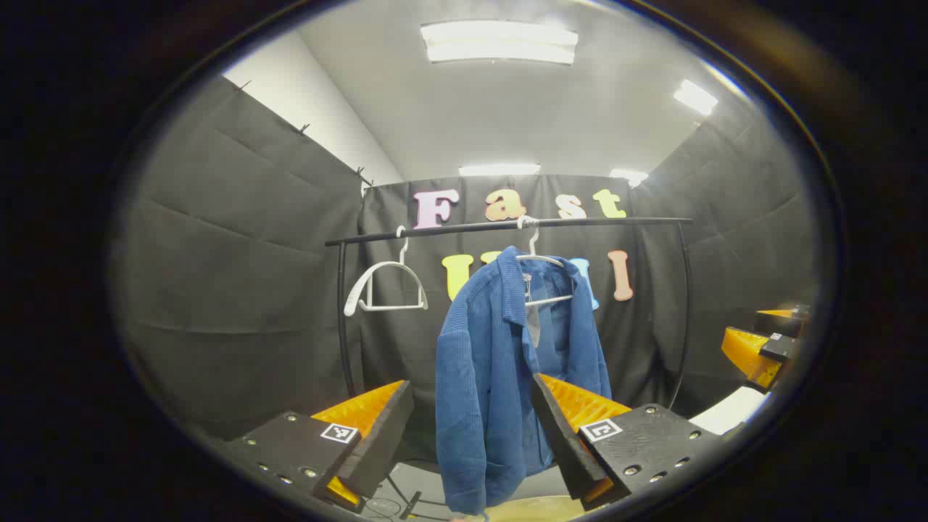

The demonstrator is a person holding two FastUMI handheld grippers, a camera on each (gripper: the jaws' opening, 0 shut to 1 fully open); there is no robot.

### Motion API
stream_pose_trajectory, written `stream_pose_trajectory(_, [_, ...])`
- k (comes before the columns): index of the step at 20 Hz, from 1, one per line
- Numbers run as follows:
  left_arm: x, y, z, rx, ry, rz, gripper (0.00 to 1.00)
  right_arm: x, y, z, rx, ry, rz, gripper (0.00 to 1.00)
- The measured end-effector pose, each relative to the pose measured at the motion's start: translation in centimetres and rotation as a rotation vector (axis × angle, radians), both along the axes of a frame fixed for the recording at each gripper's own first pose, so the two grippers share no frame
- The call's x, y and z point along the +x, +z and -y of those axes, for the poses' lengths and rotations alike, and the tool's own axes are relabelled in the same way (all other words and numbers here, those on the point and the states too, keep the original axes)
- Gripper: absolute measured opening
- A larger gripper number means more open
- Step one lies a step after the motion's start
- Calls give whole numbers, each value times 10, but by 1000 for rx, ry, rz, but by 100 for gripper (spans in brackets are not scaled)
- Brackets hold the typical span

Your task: Grasp the clothes on the hanger with both hands and then place them into the laundry hamper below.

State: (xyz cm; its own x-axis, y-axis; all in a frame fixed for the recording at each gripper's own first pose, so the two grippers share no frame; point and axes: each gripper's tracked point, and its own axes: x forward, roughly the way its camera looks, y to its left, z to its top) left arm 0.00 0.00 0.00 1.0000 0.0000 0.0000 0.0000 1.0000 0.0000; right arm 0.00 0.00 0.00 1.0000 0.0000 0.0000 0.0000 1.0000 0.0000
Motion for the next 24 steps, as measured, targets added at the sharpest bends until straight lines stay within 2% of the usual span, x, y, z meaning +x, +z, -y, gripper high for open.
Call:
stream_pose_trajectory(2, [-4,0,1,0,-8,1,89,-3,-1,2,1,-8,-4,95])
stream_pose_trajectory(4, [-6,0,3,5,-14,6,100,-4,-2,4,4,-16,-9,95])
stream_pose_trajectory(13, [-6,0,6,9,-18,6,100,-7,-4,9,8,-27,-24,95])
stream_pose_trajectory(14, [-7,0,6,8,-17,4,100,-5,-5,8,11,-26,-25,92])
stream_pose_trajectory(15, [-7,0,5,7,-17,4,100,-4,-5,8,12,-26,-26,95])
stream_pose_trajectory(24, [-5,1,5,6,-26,0,100,1,-4,2,16,-17,-28,95])
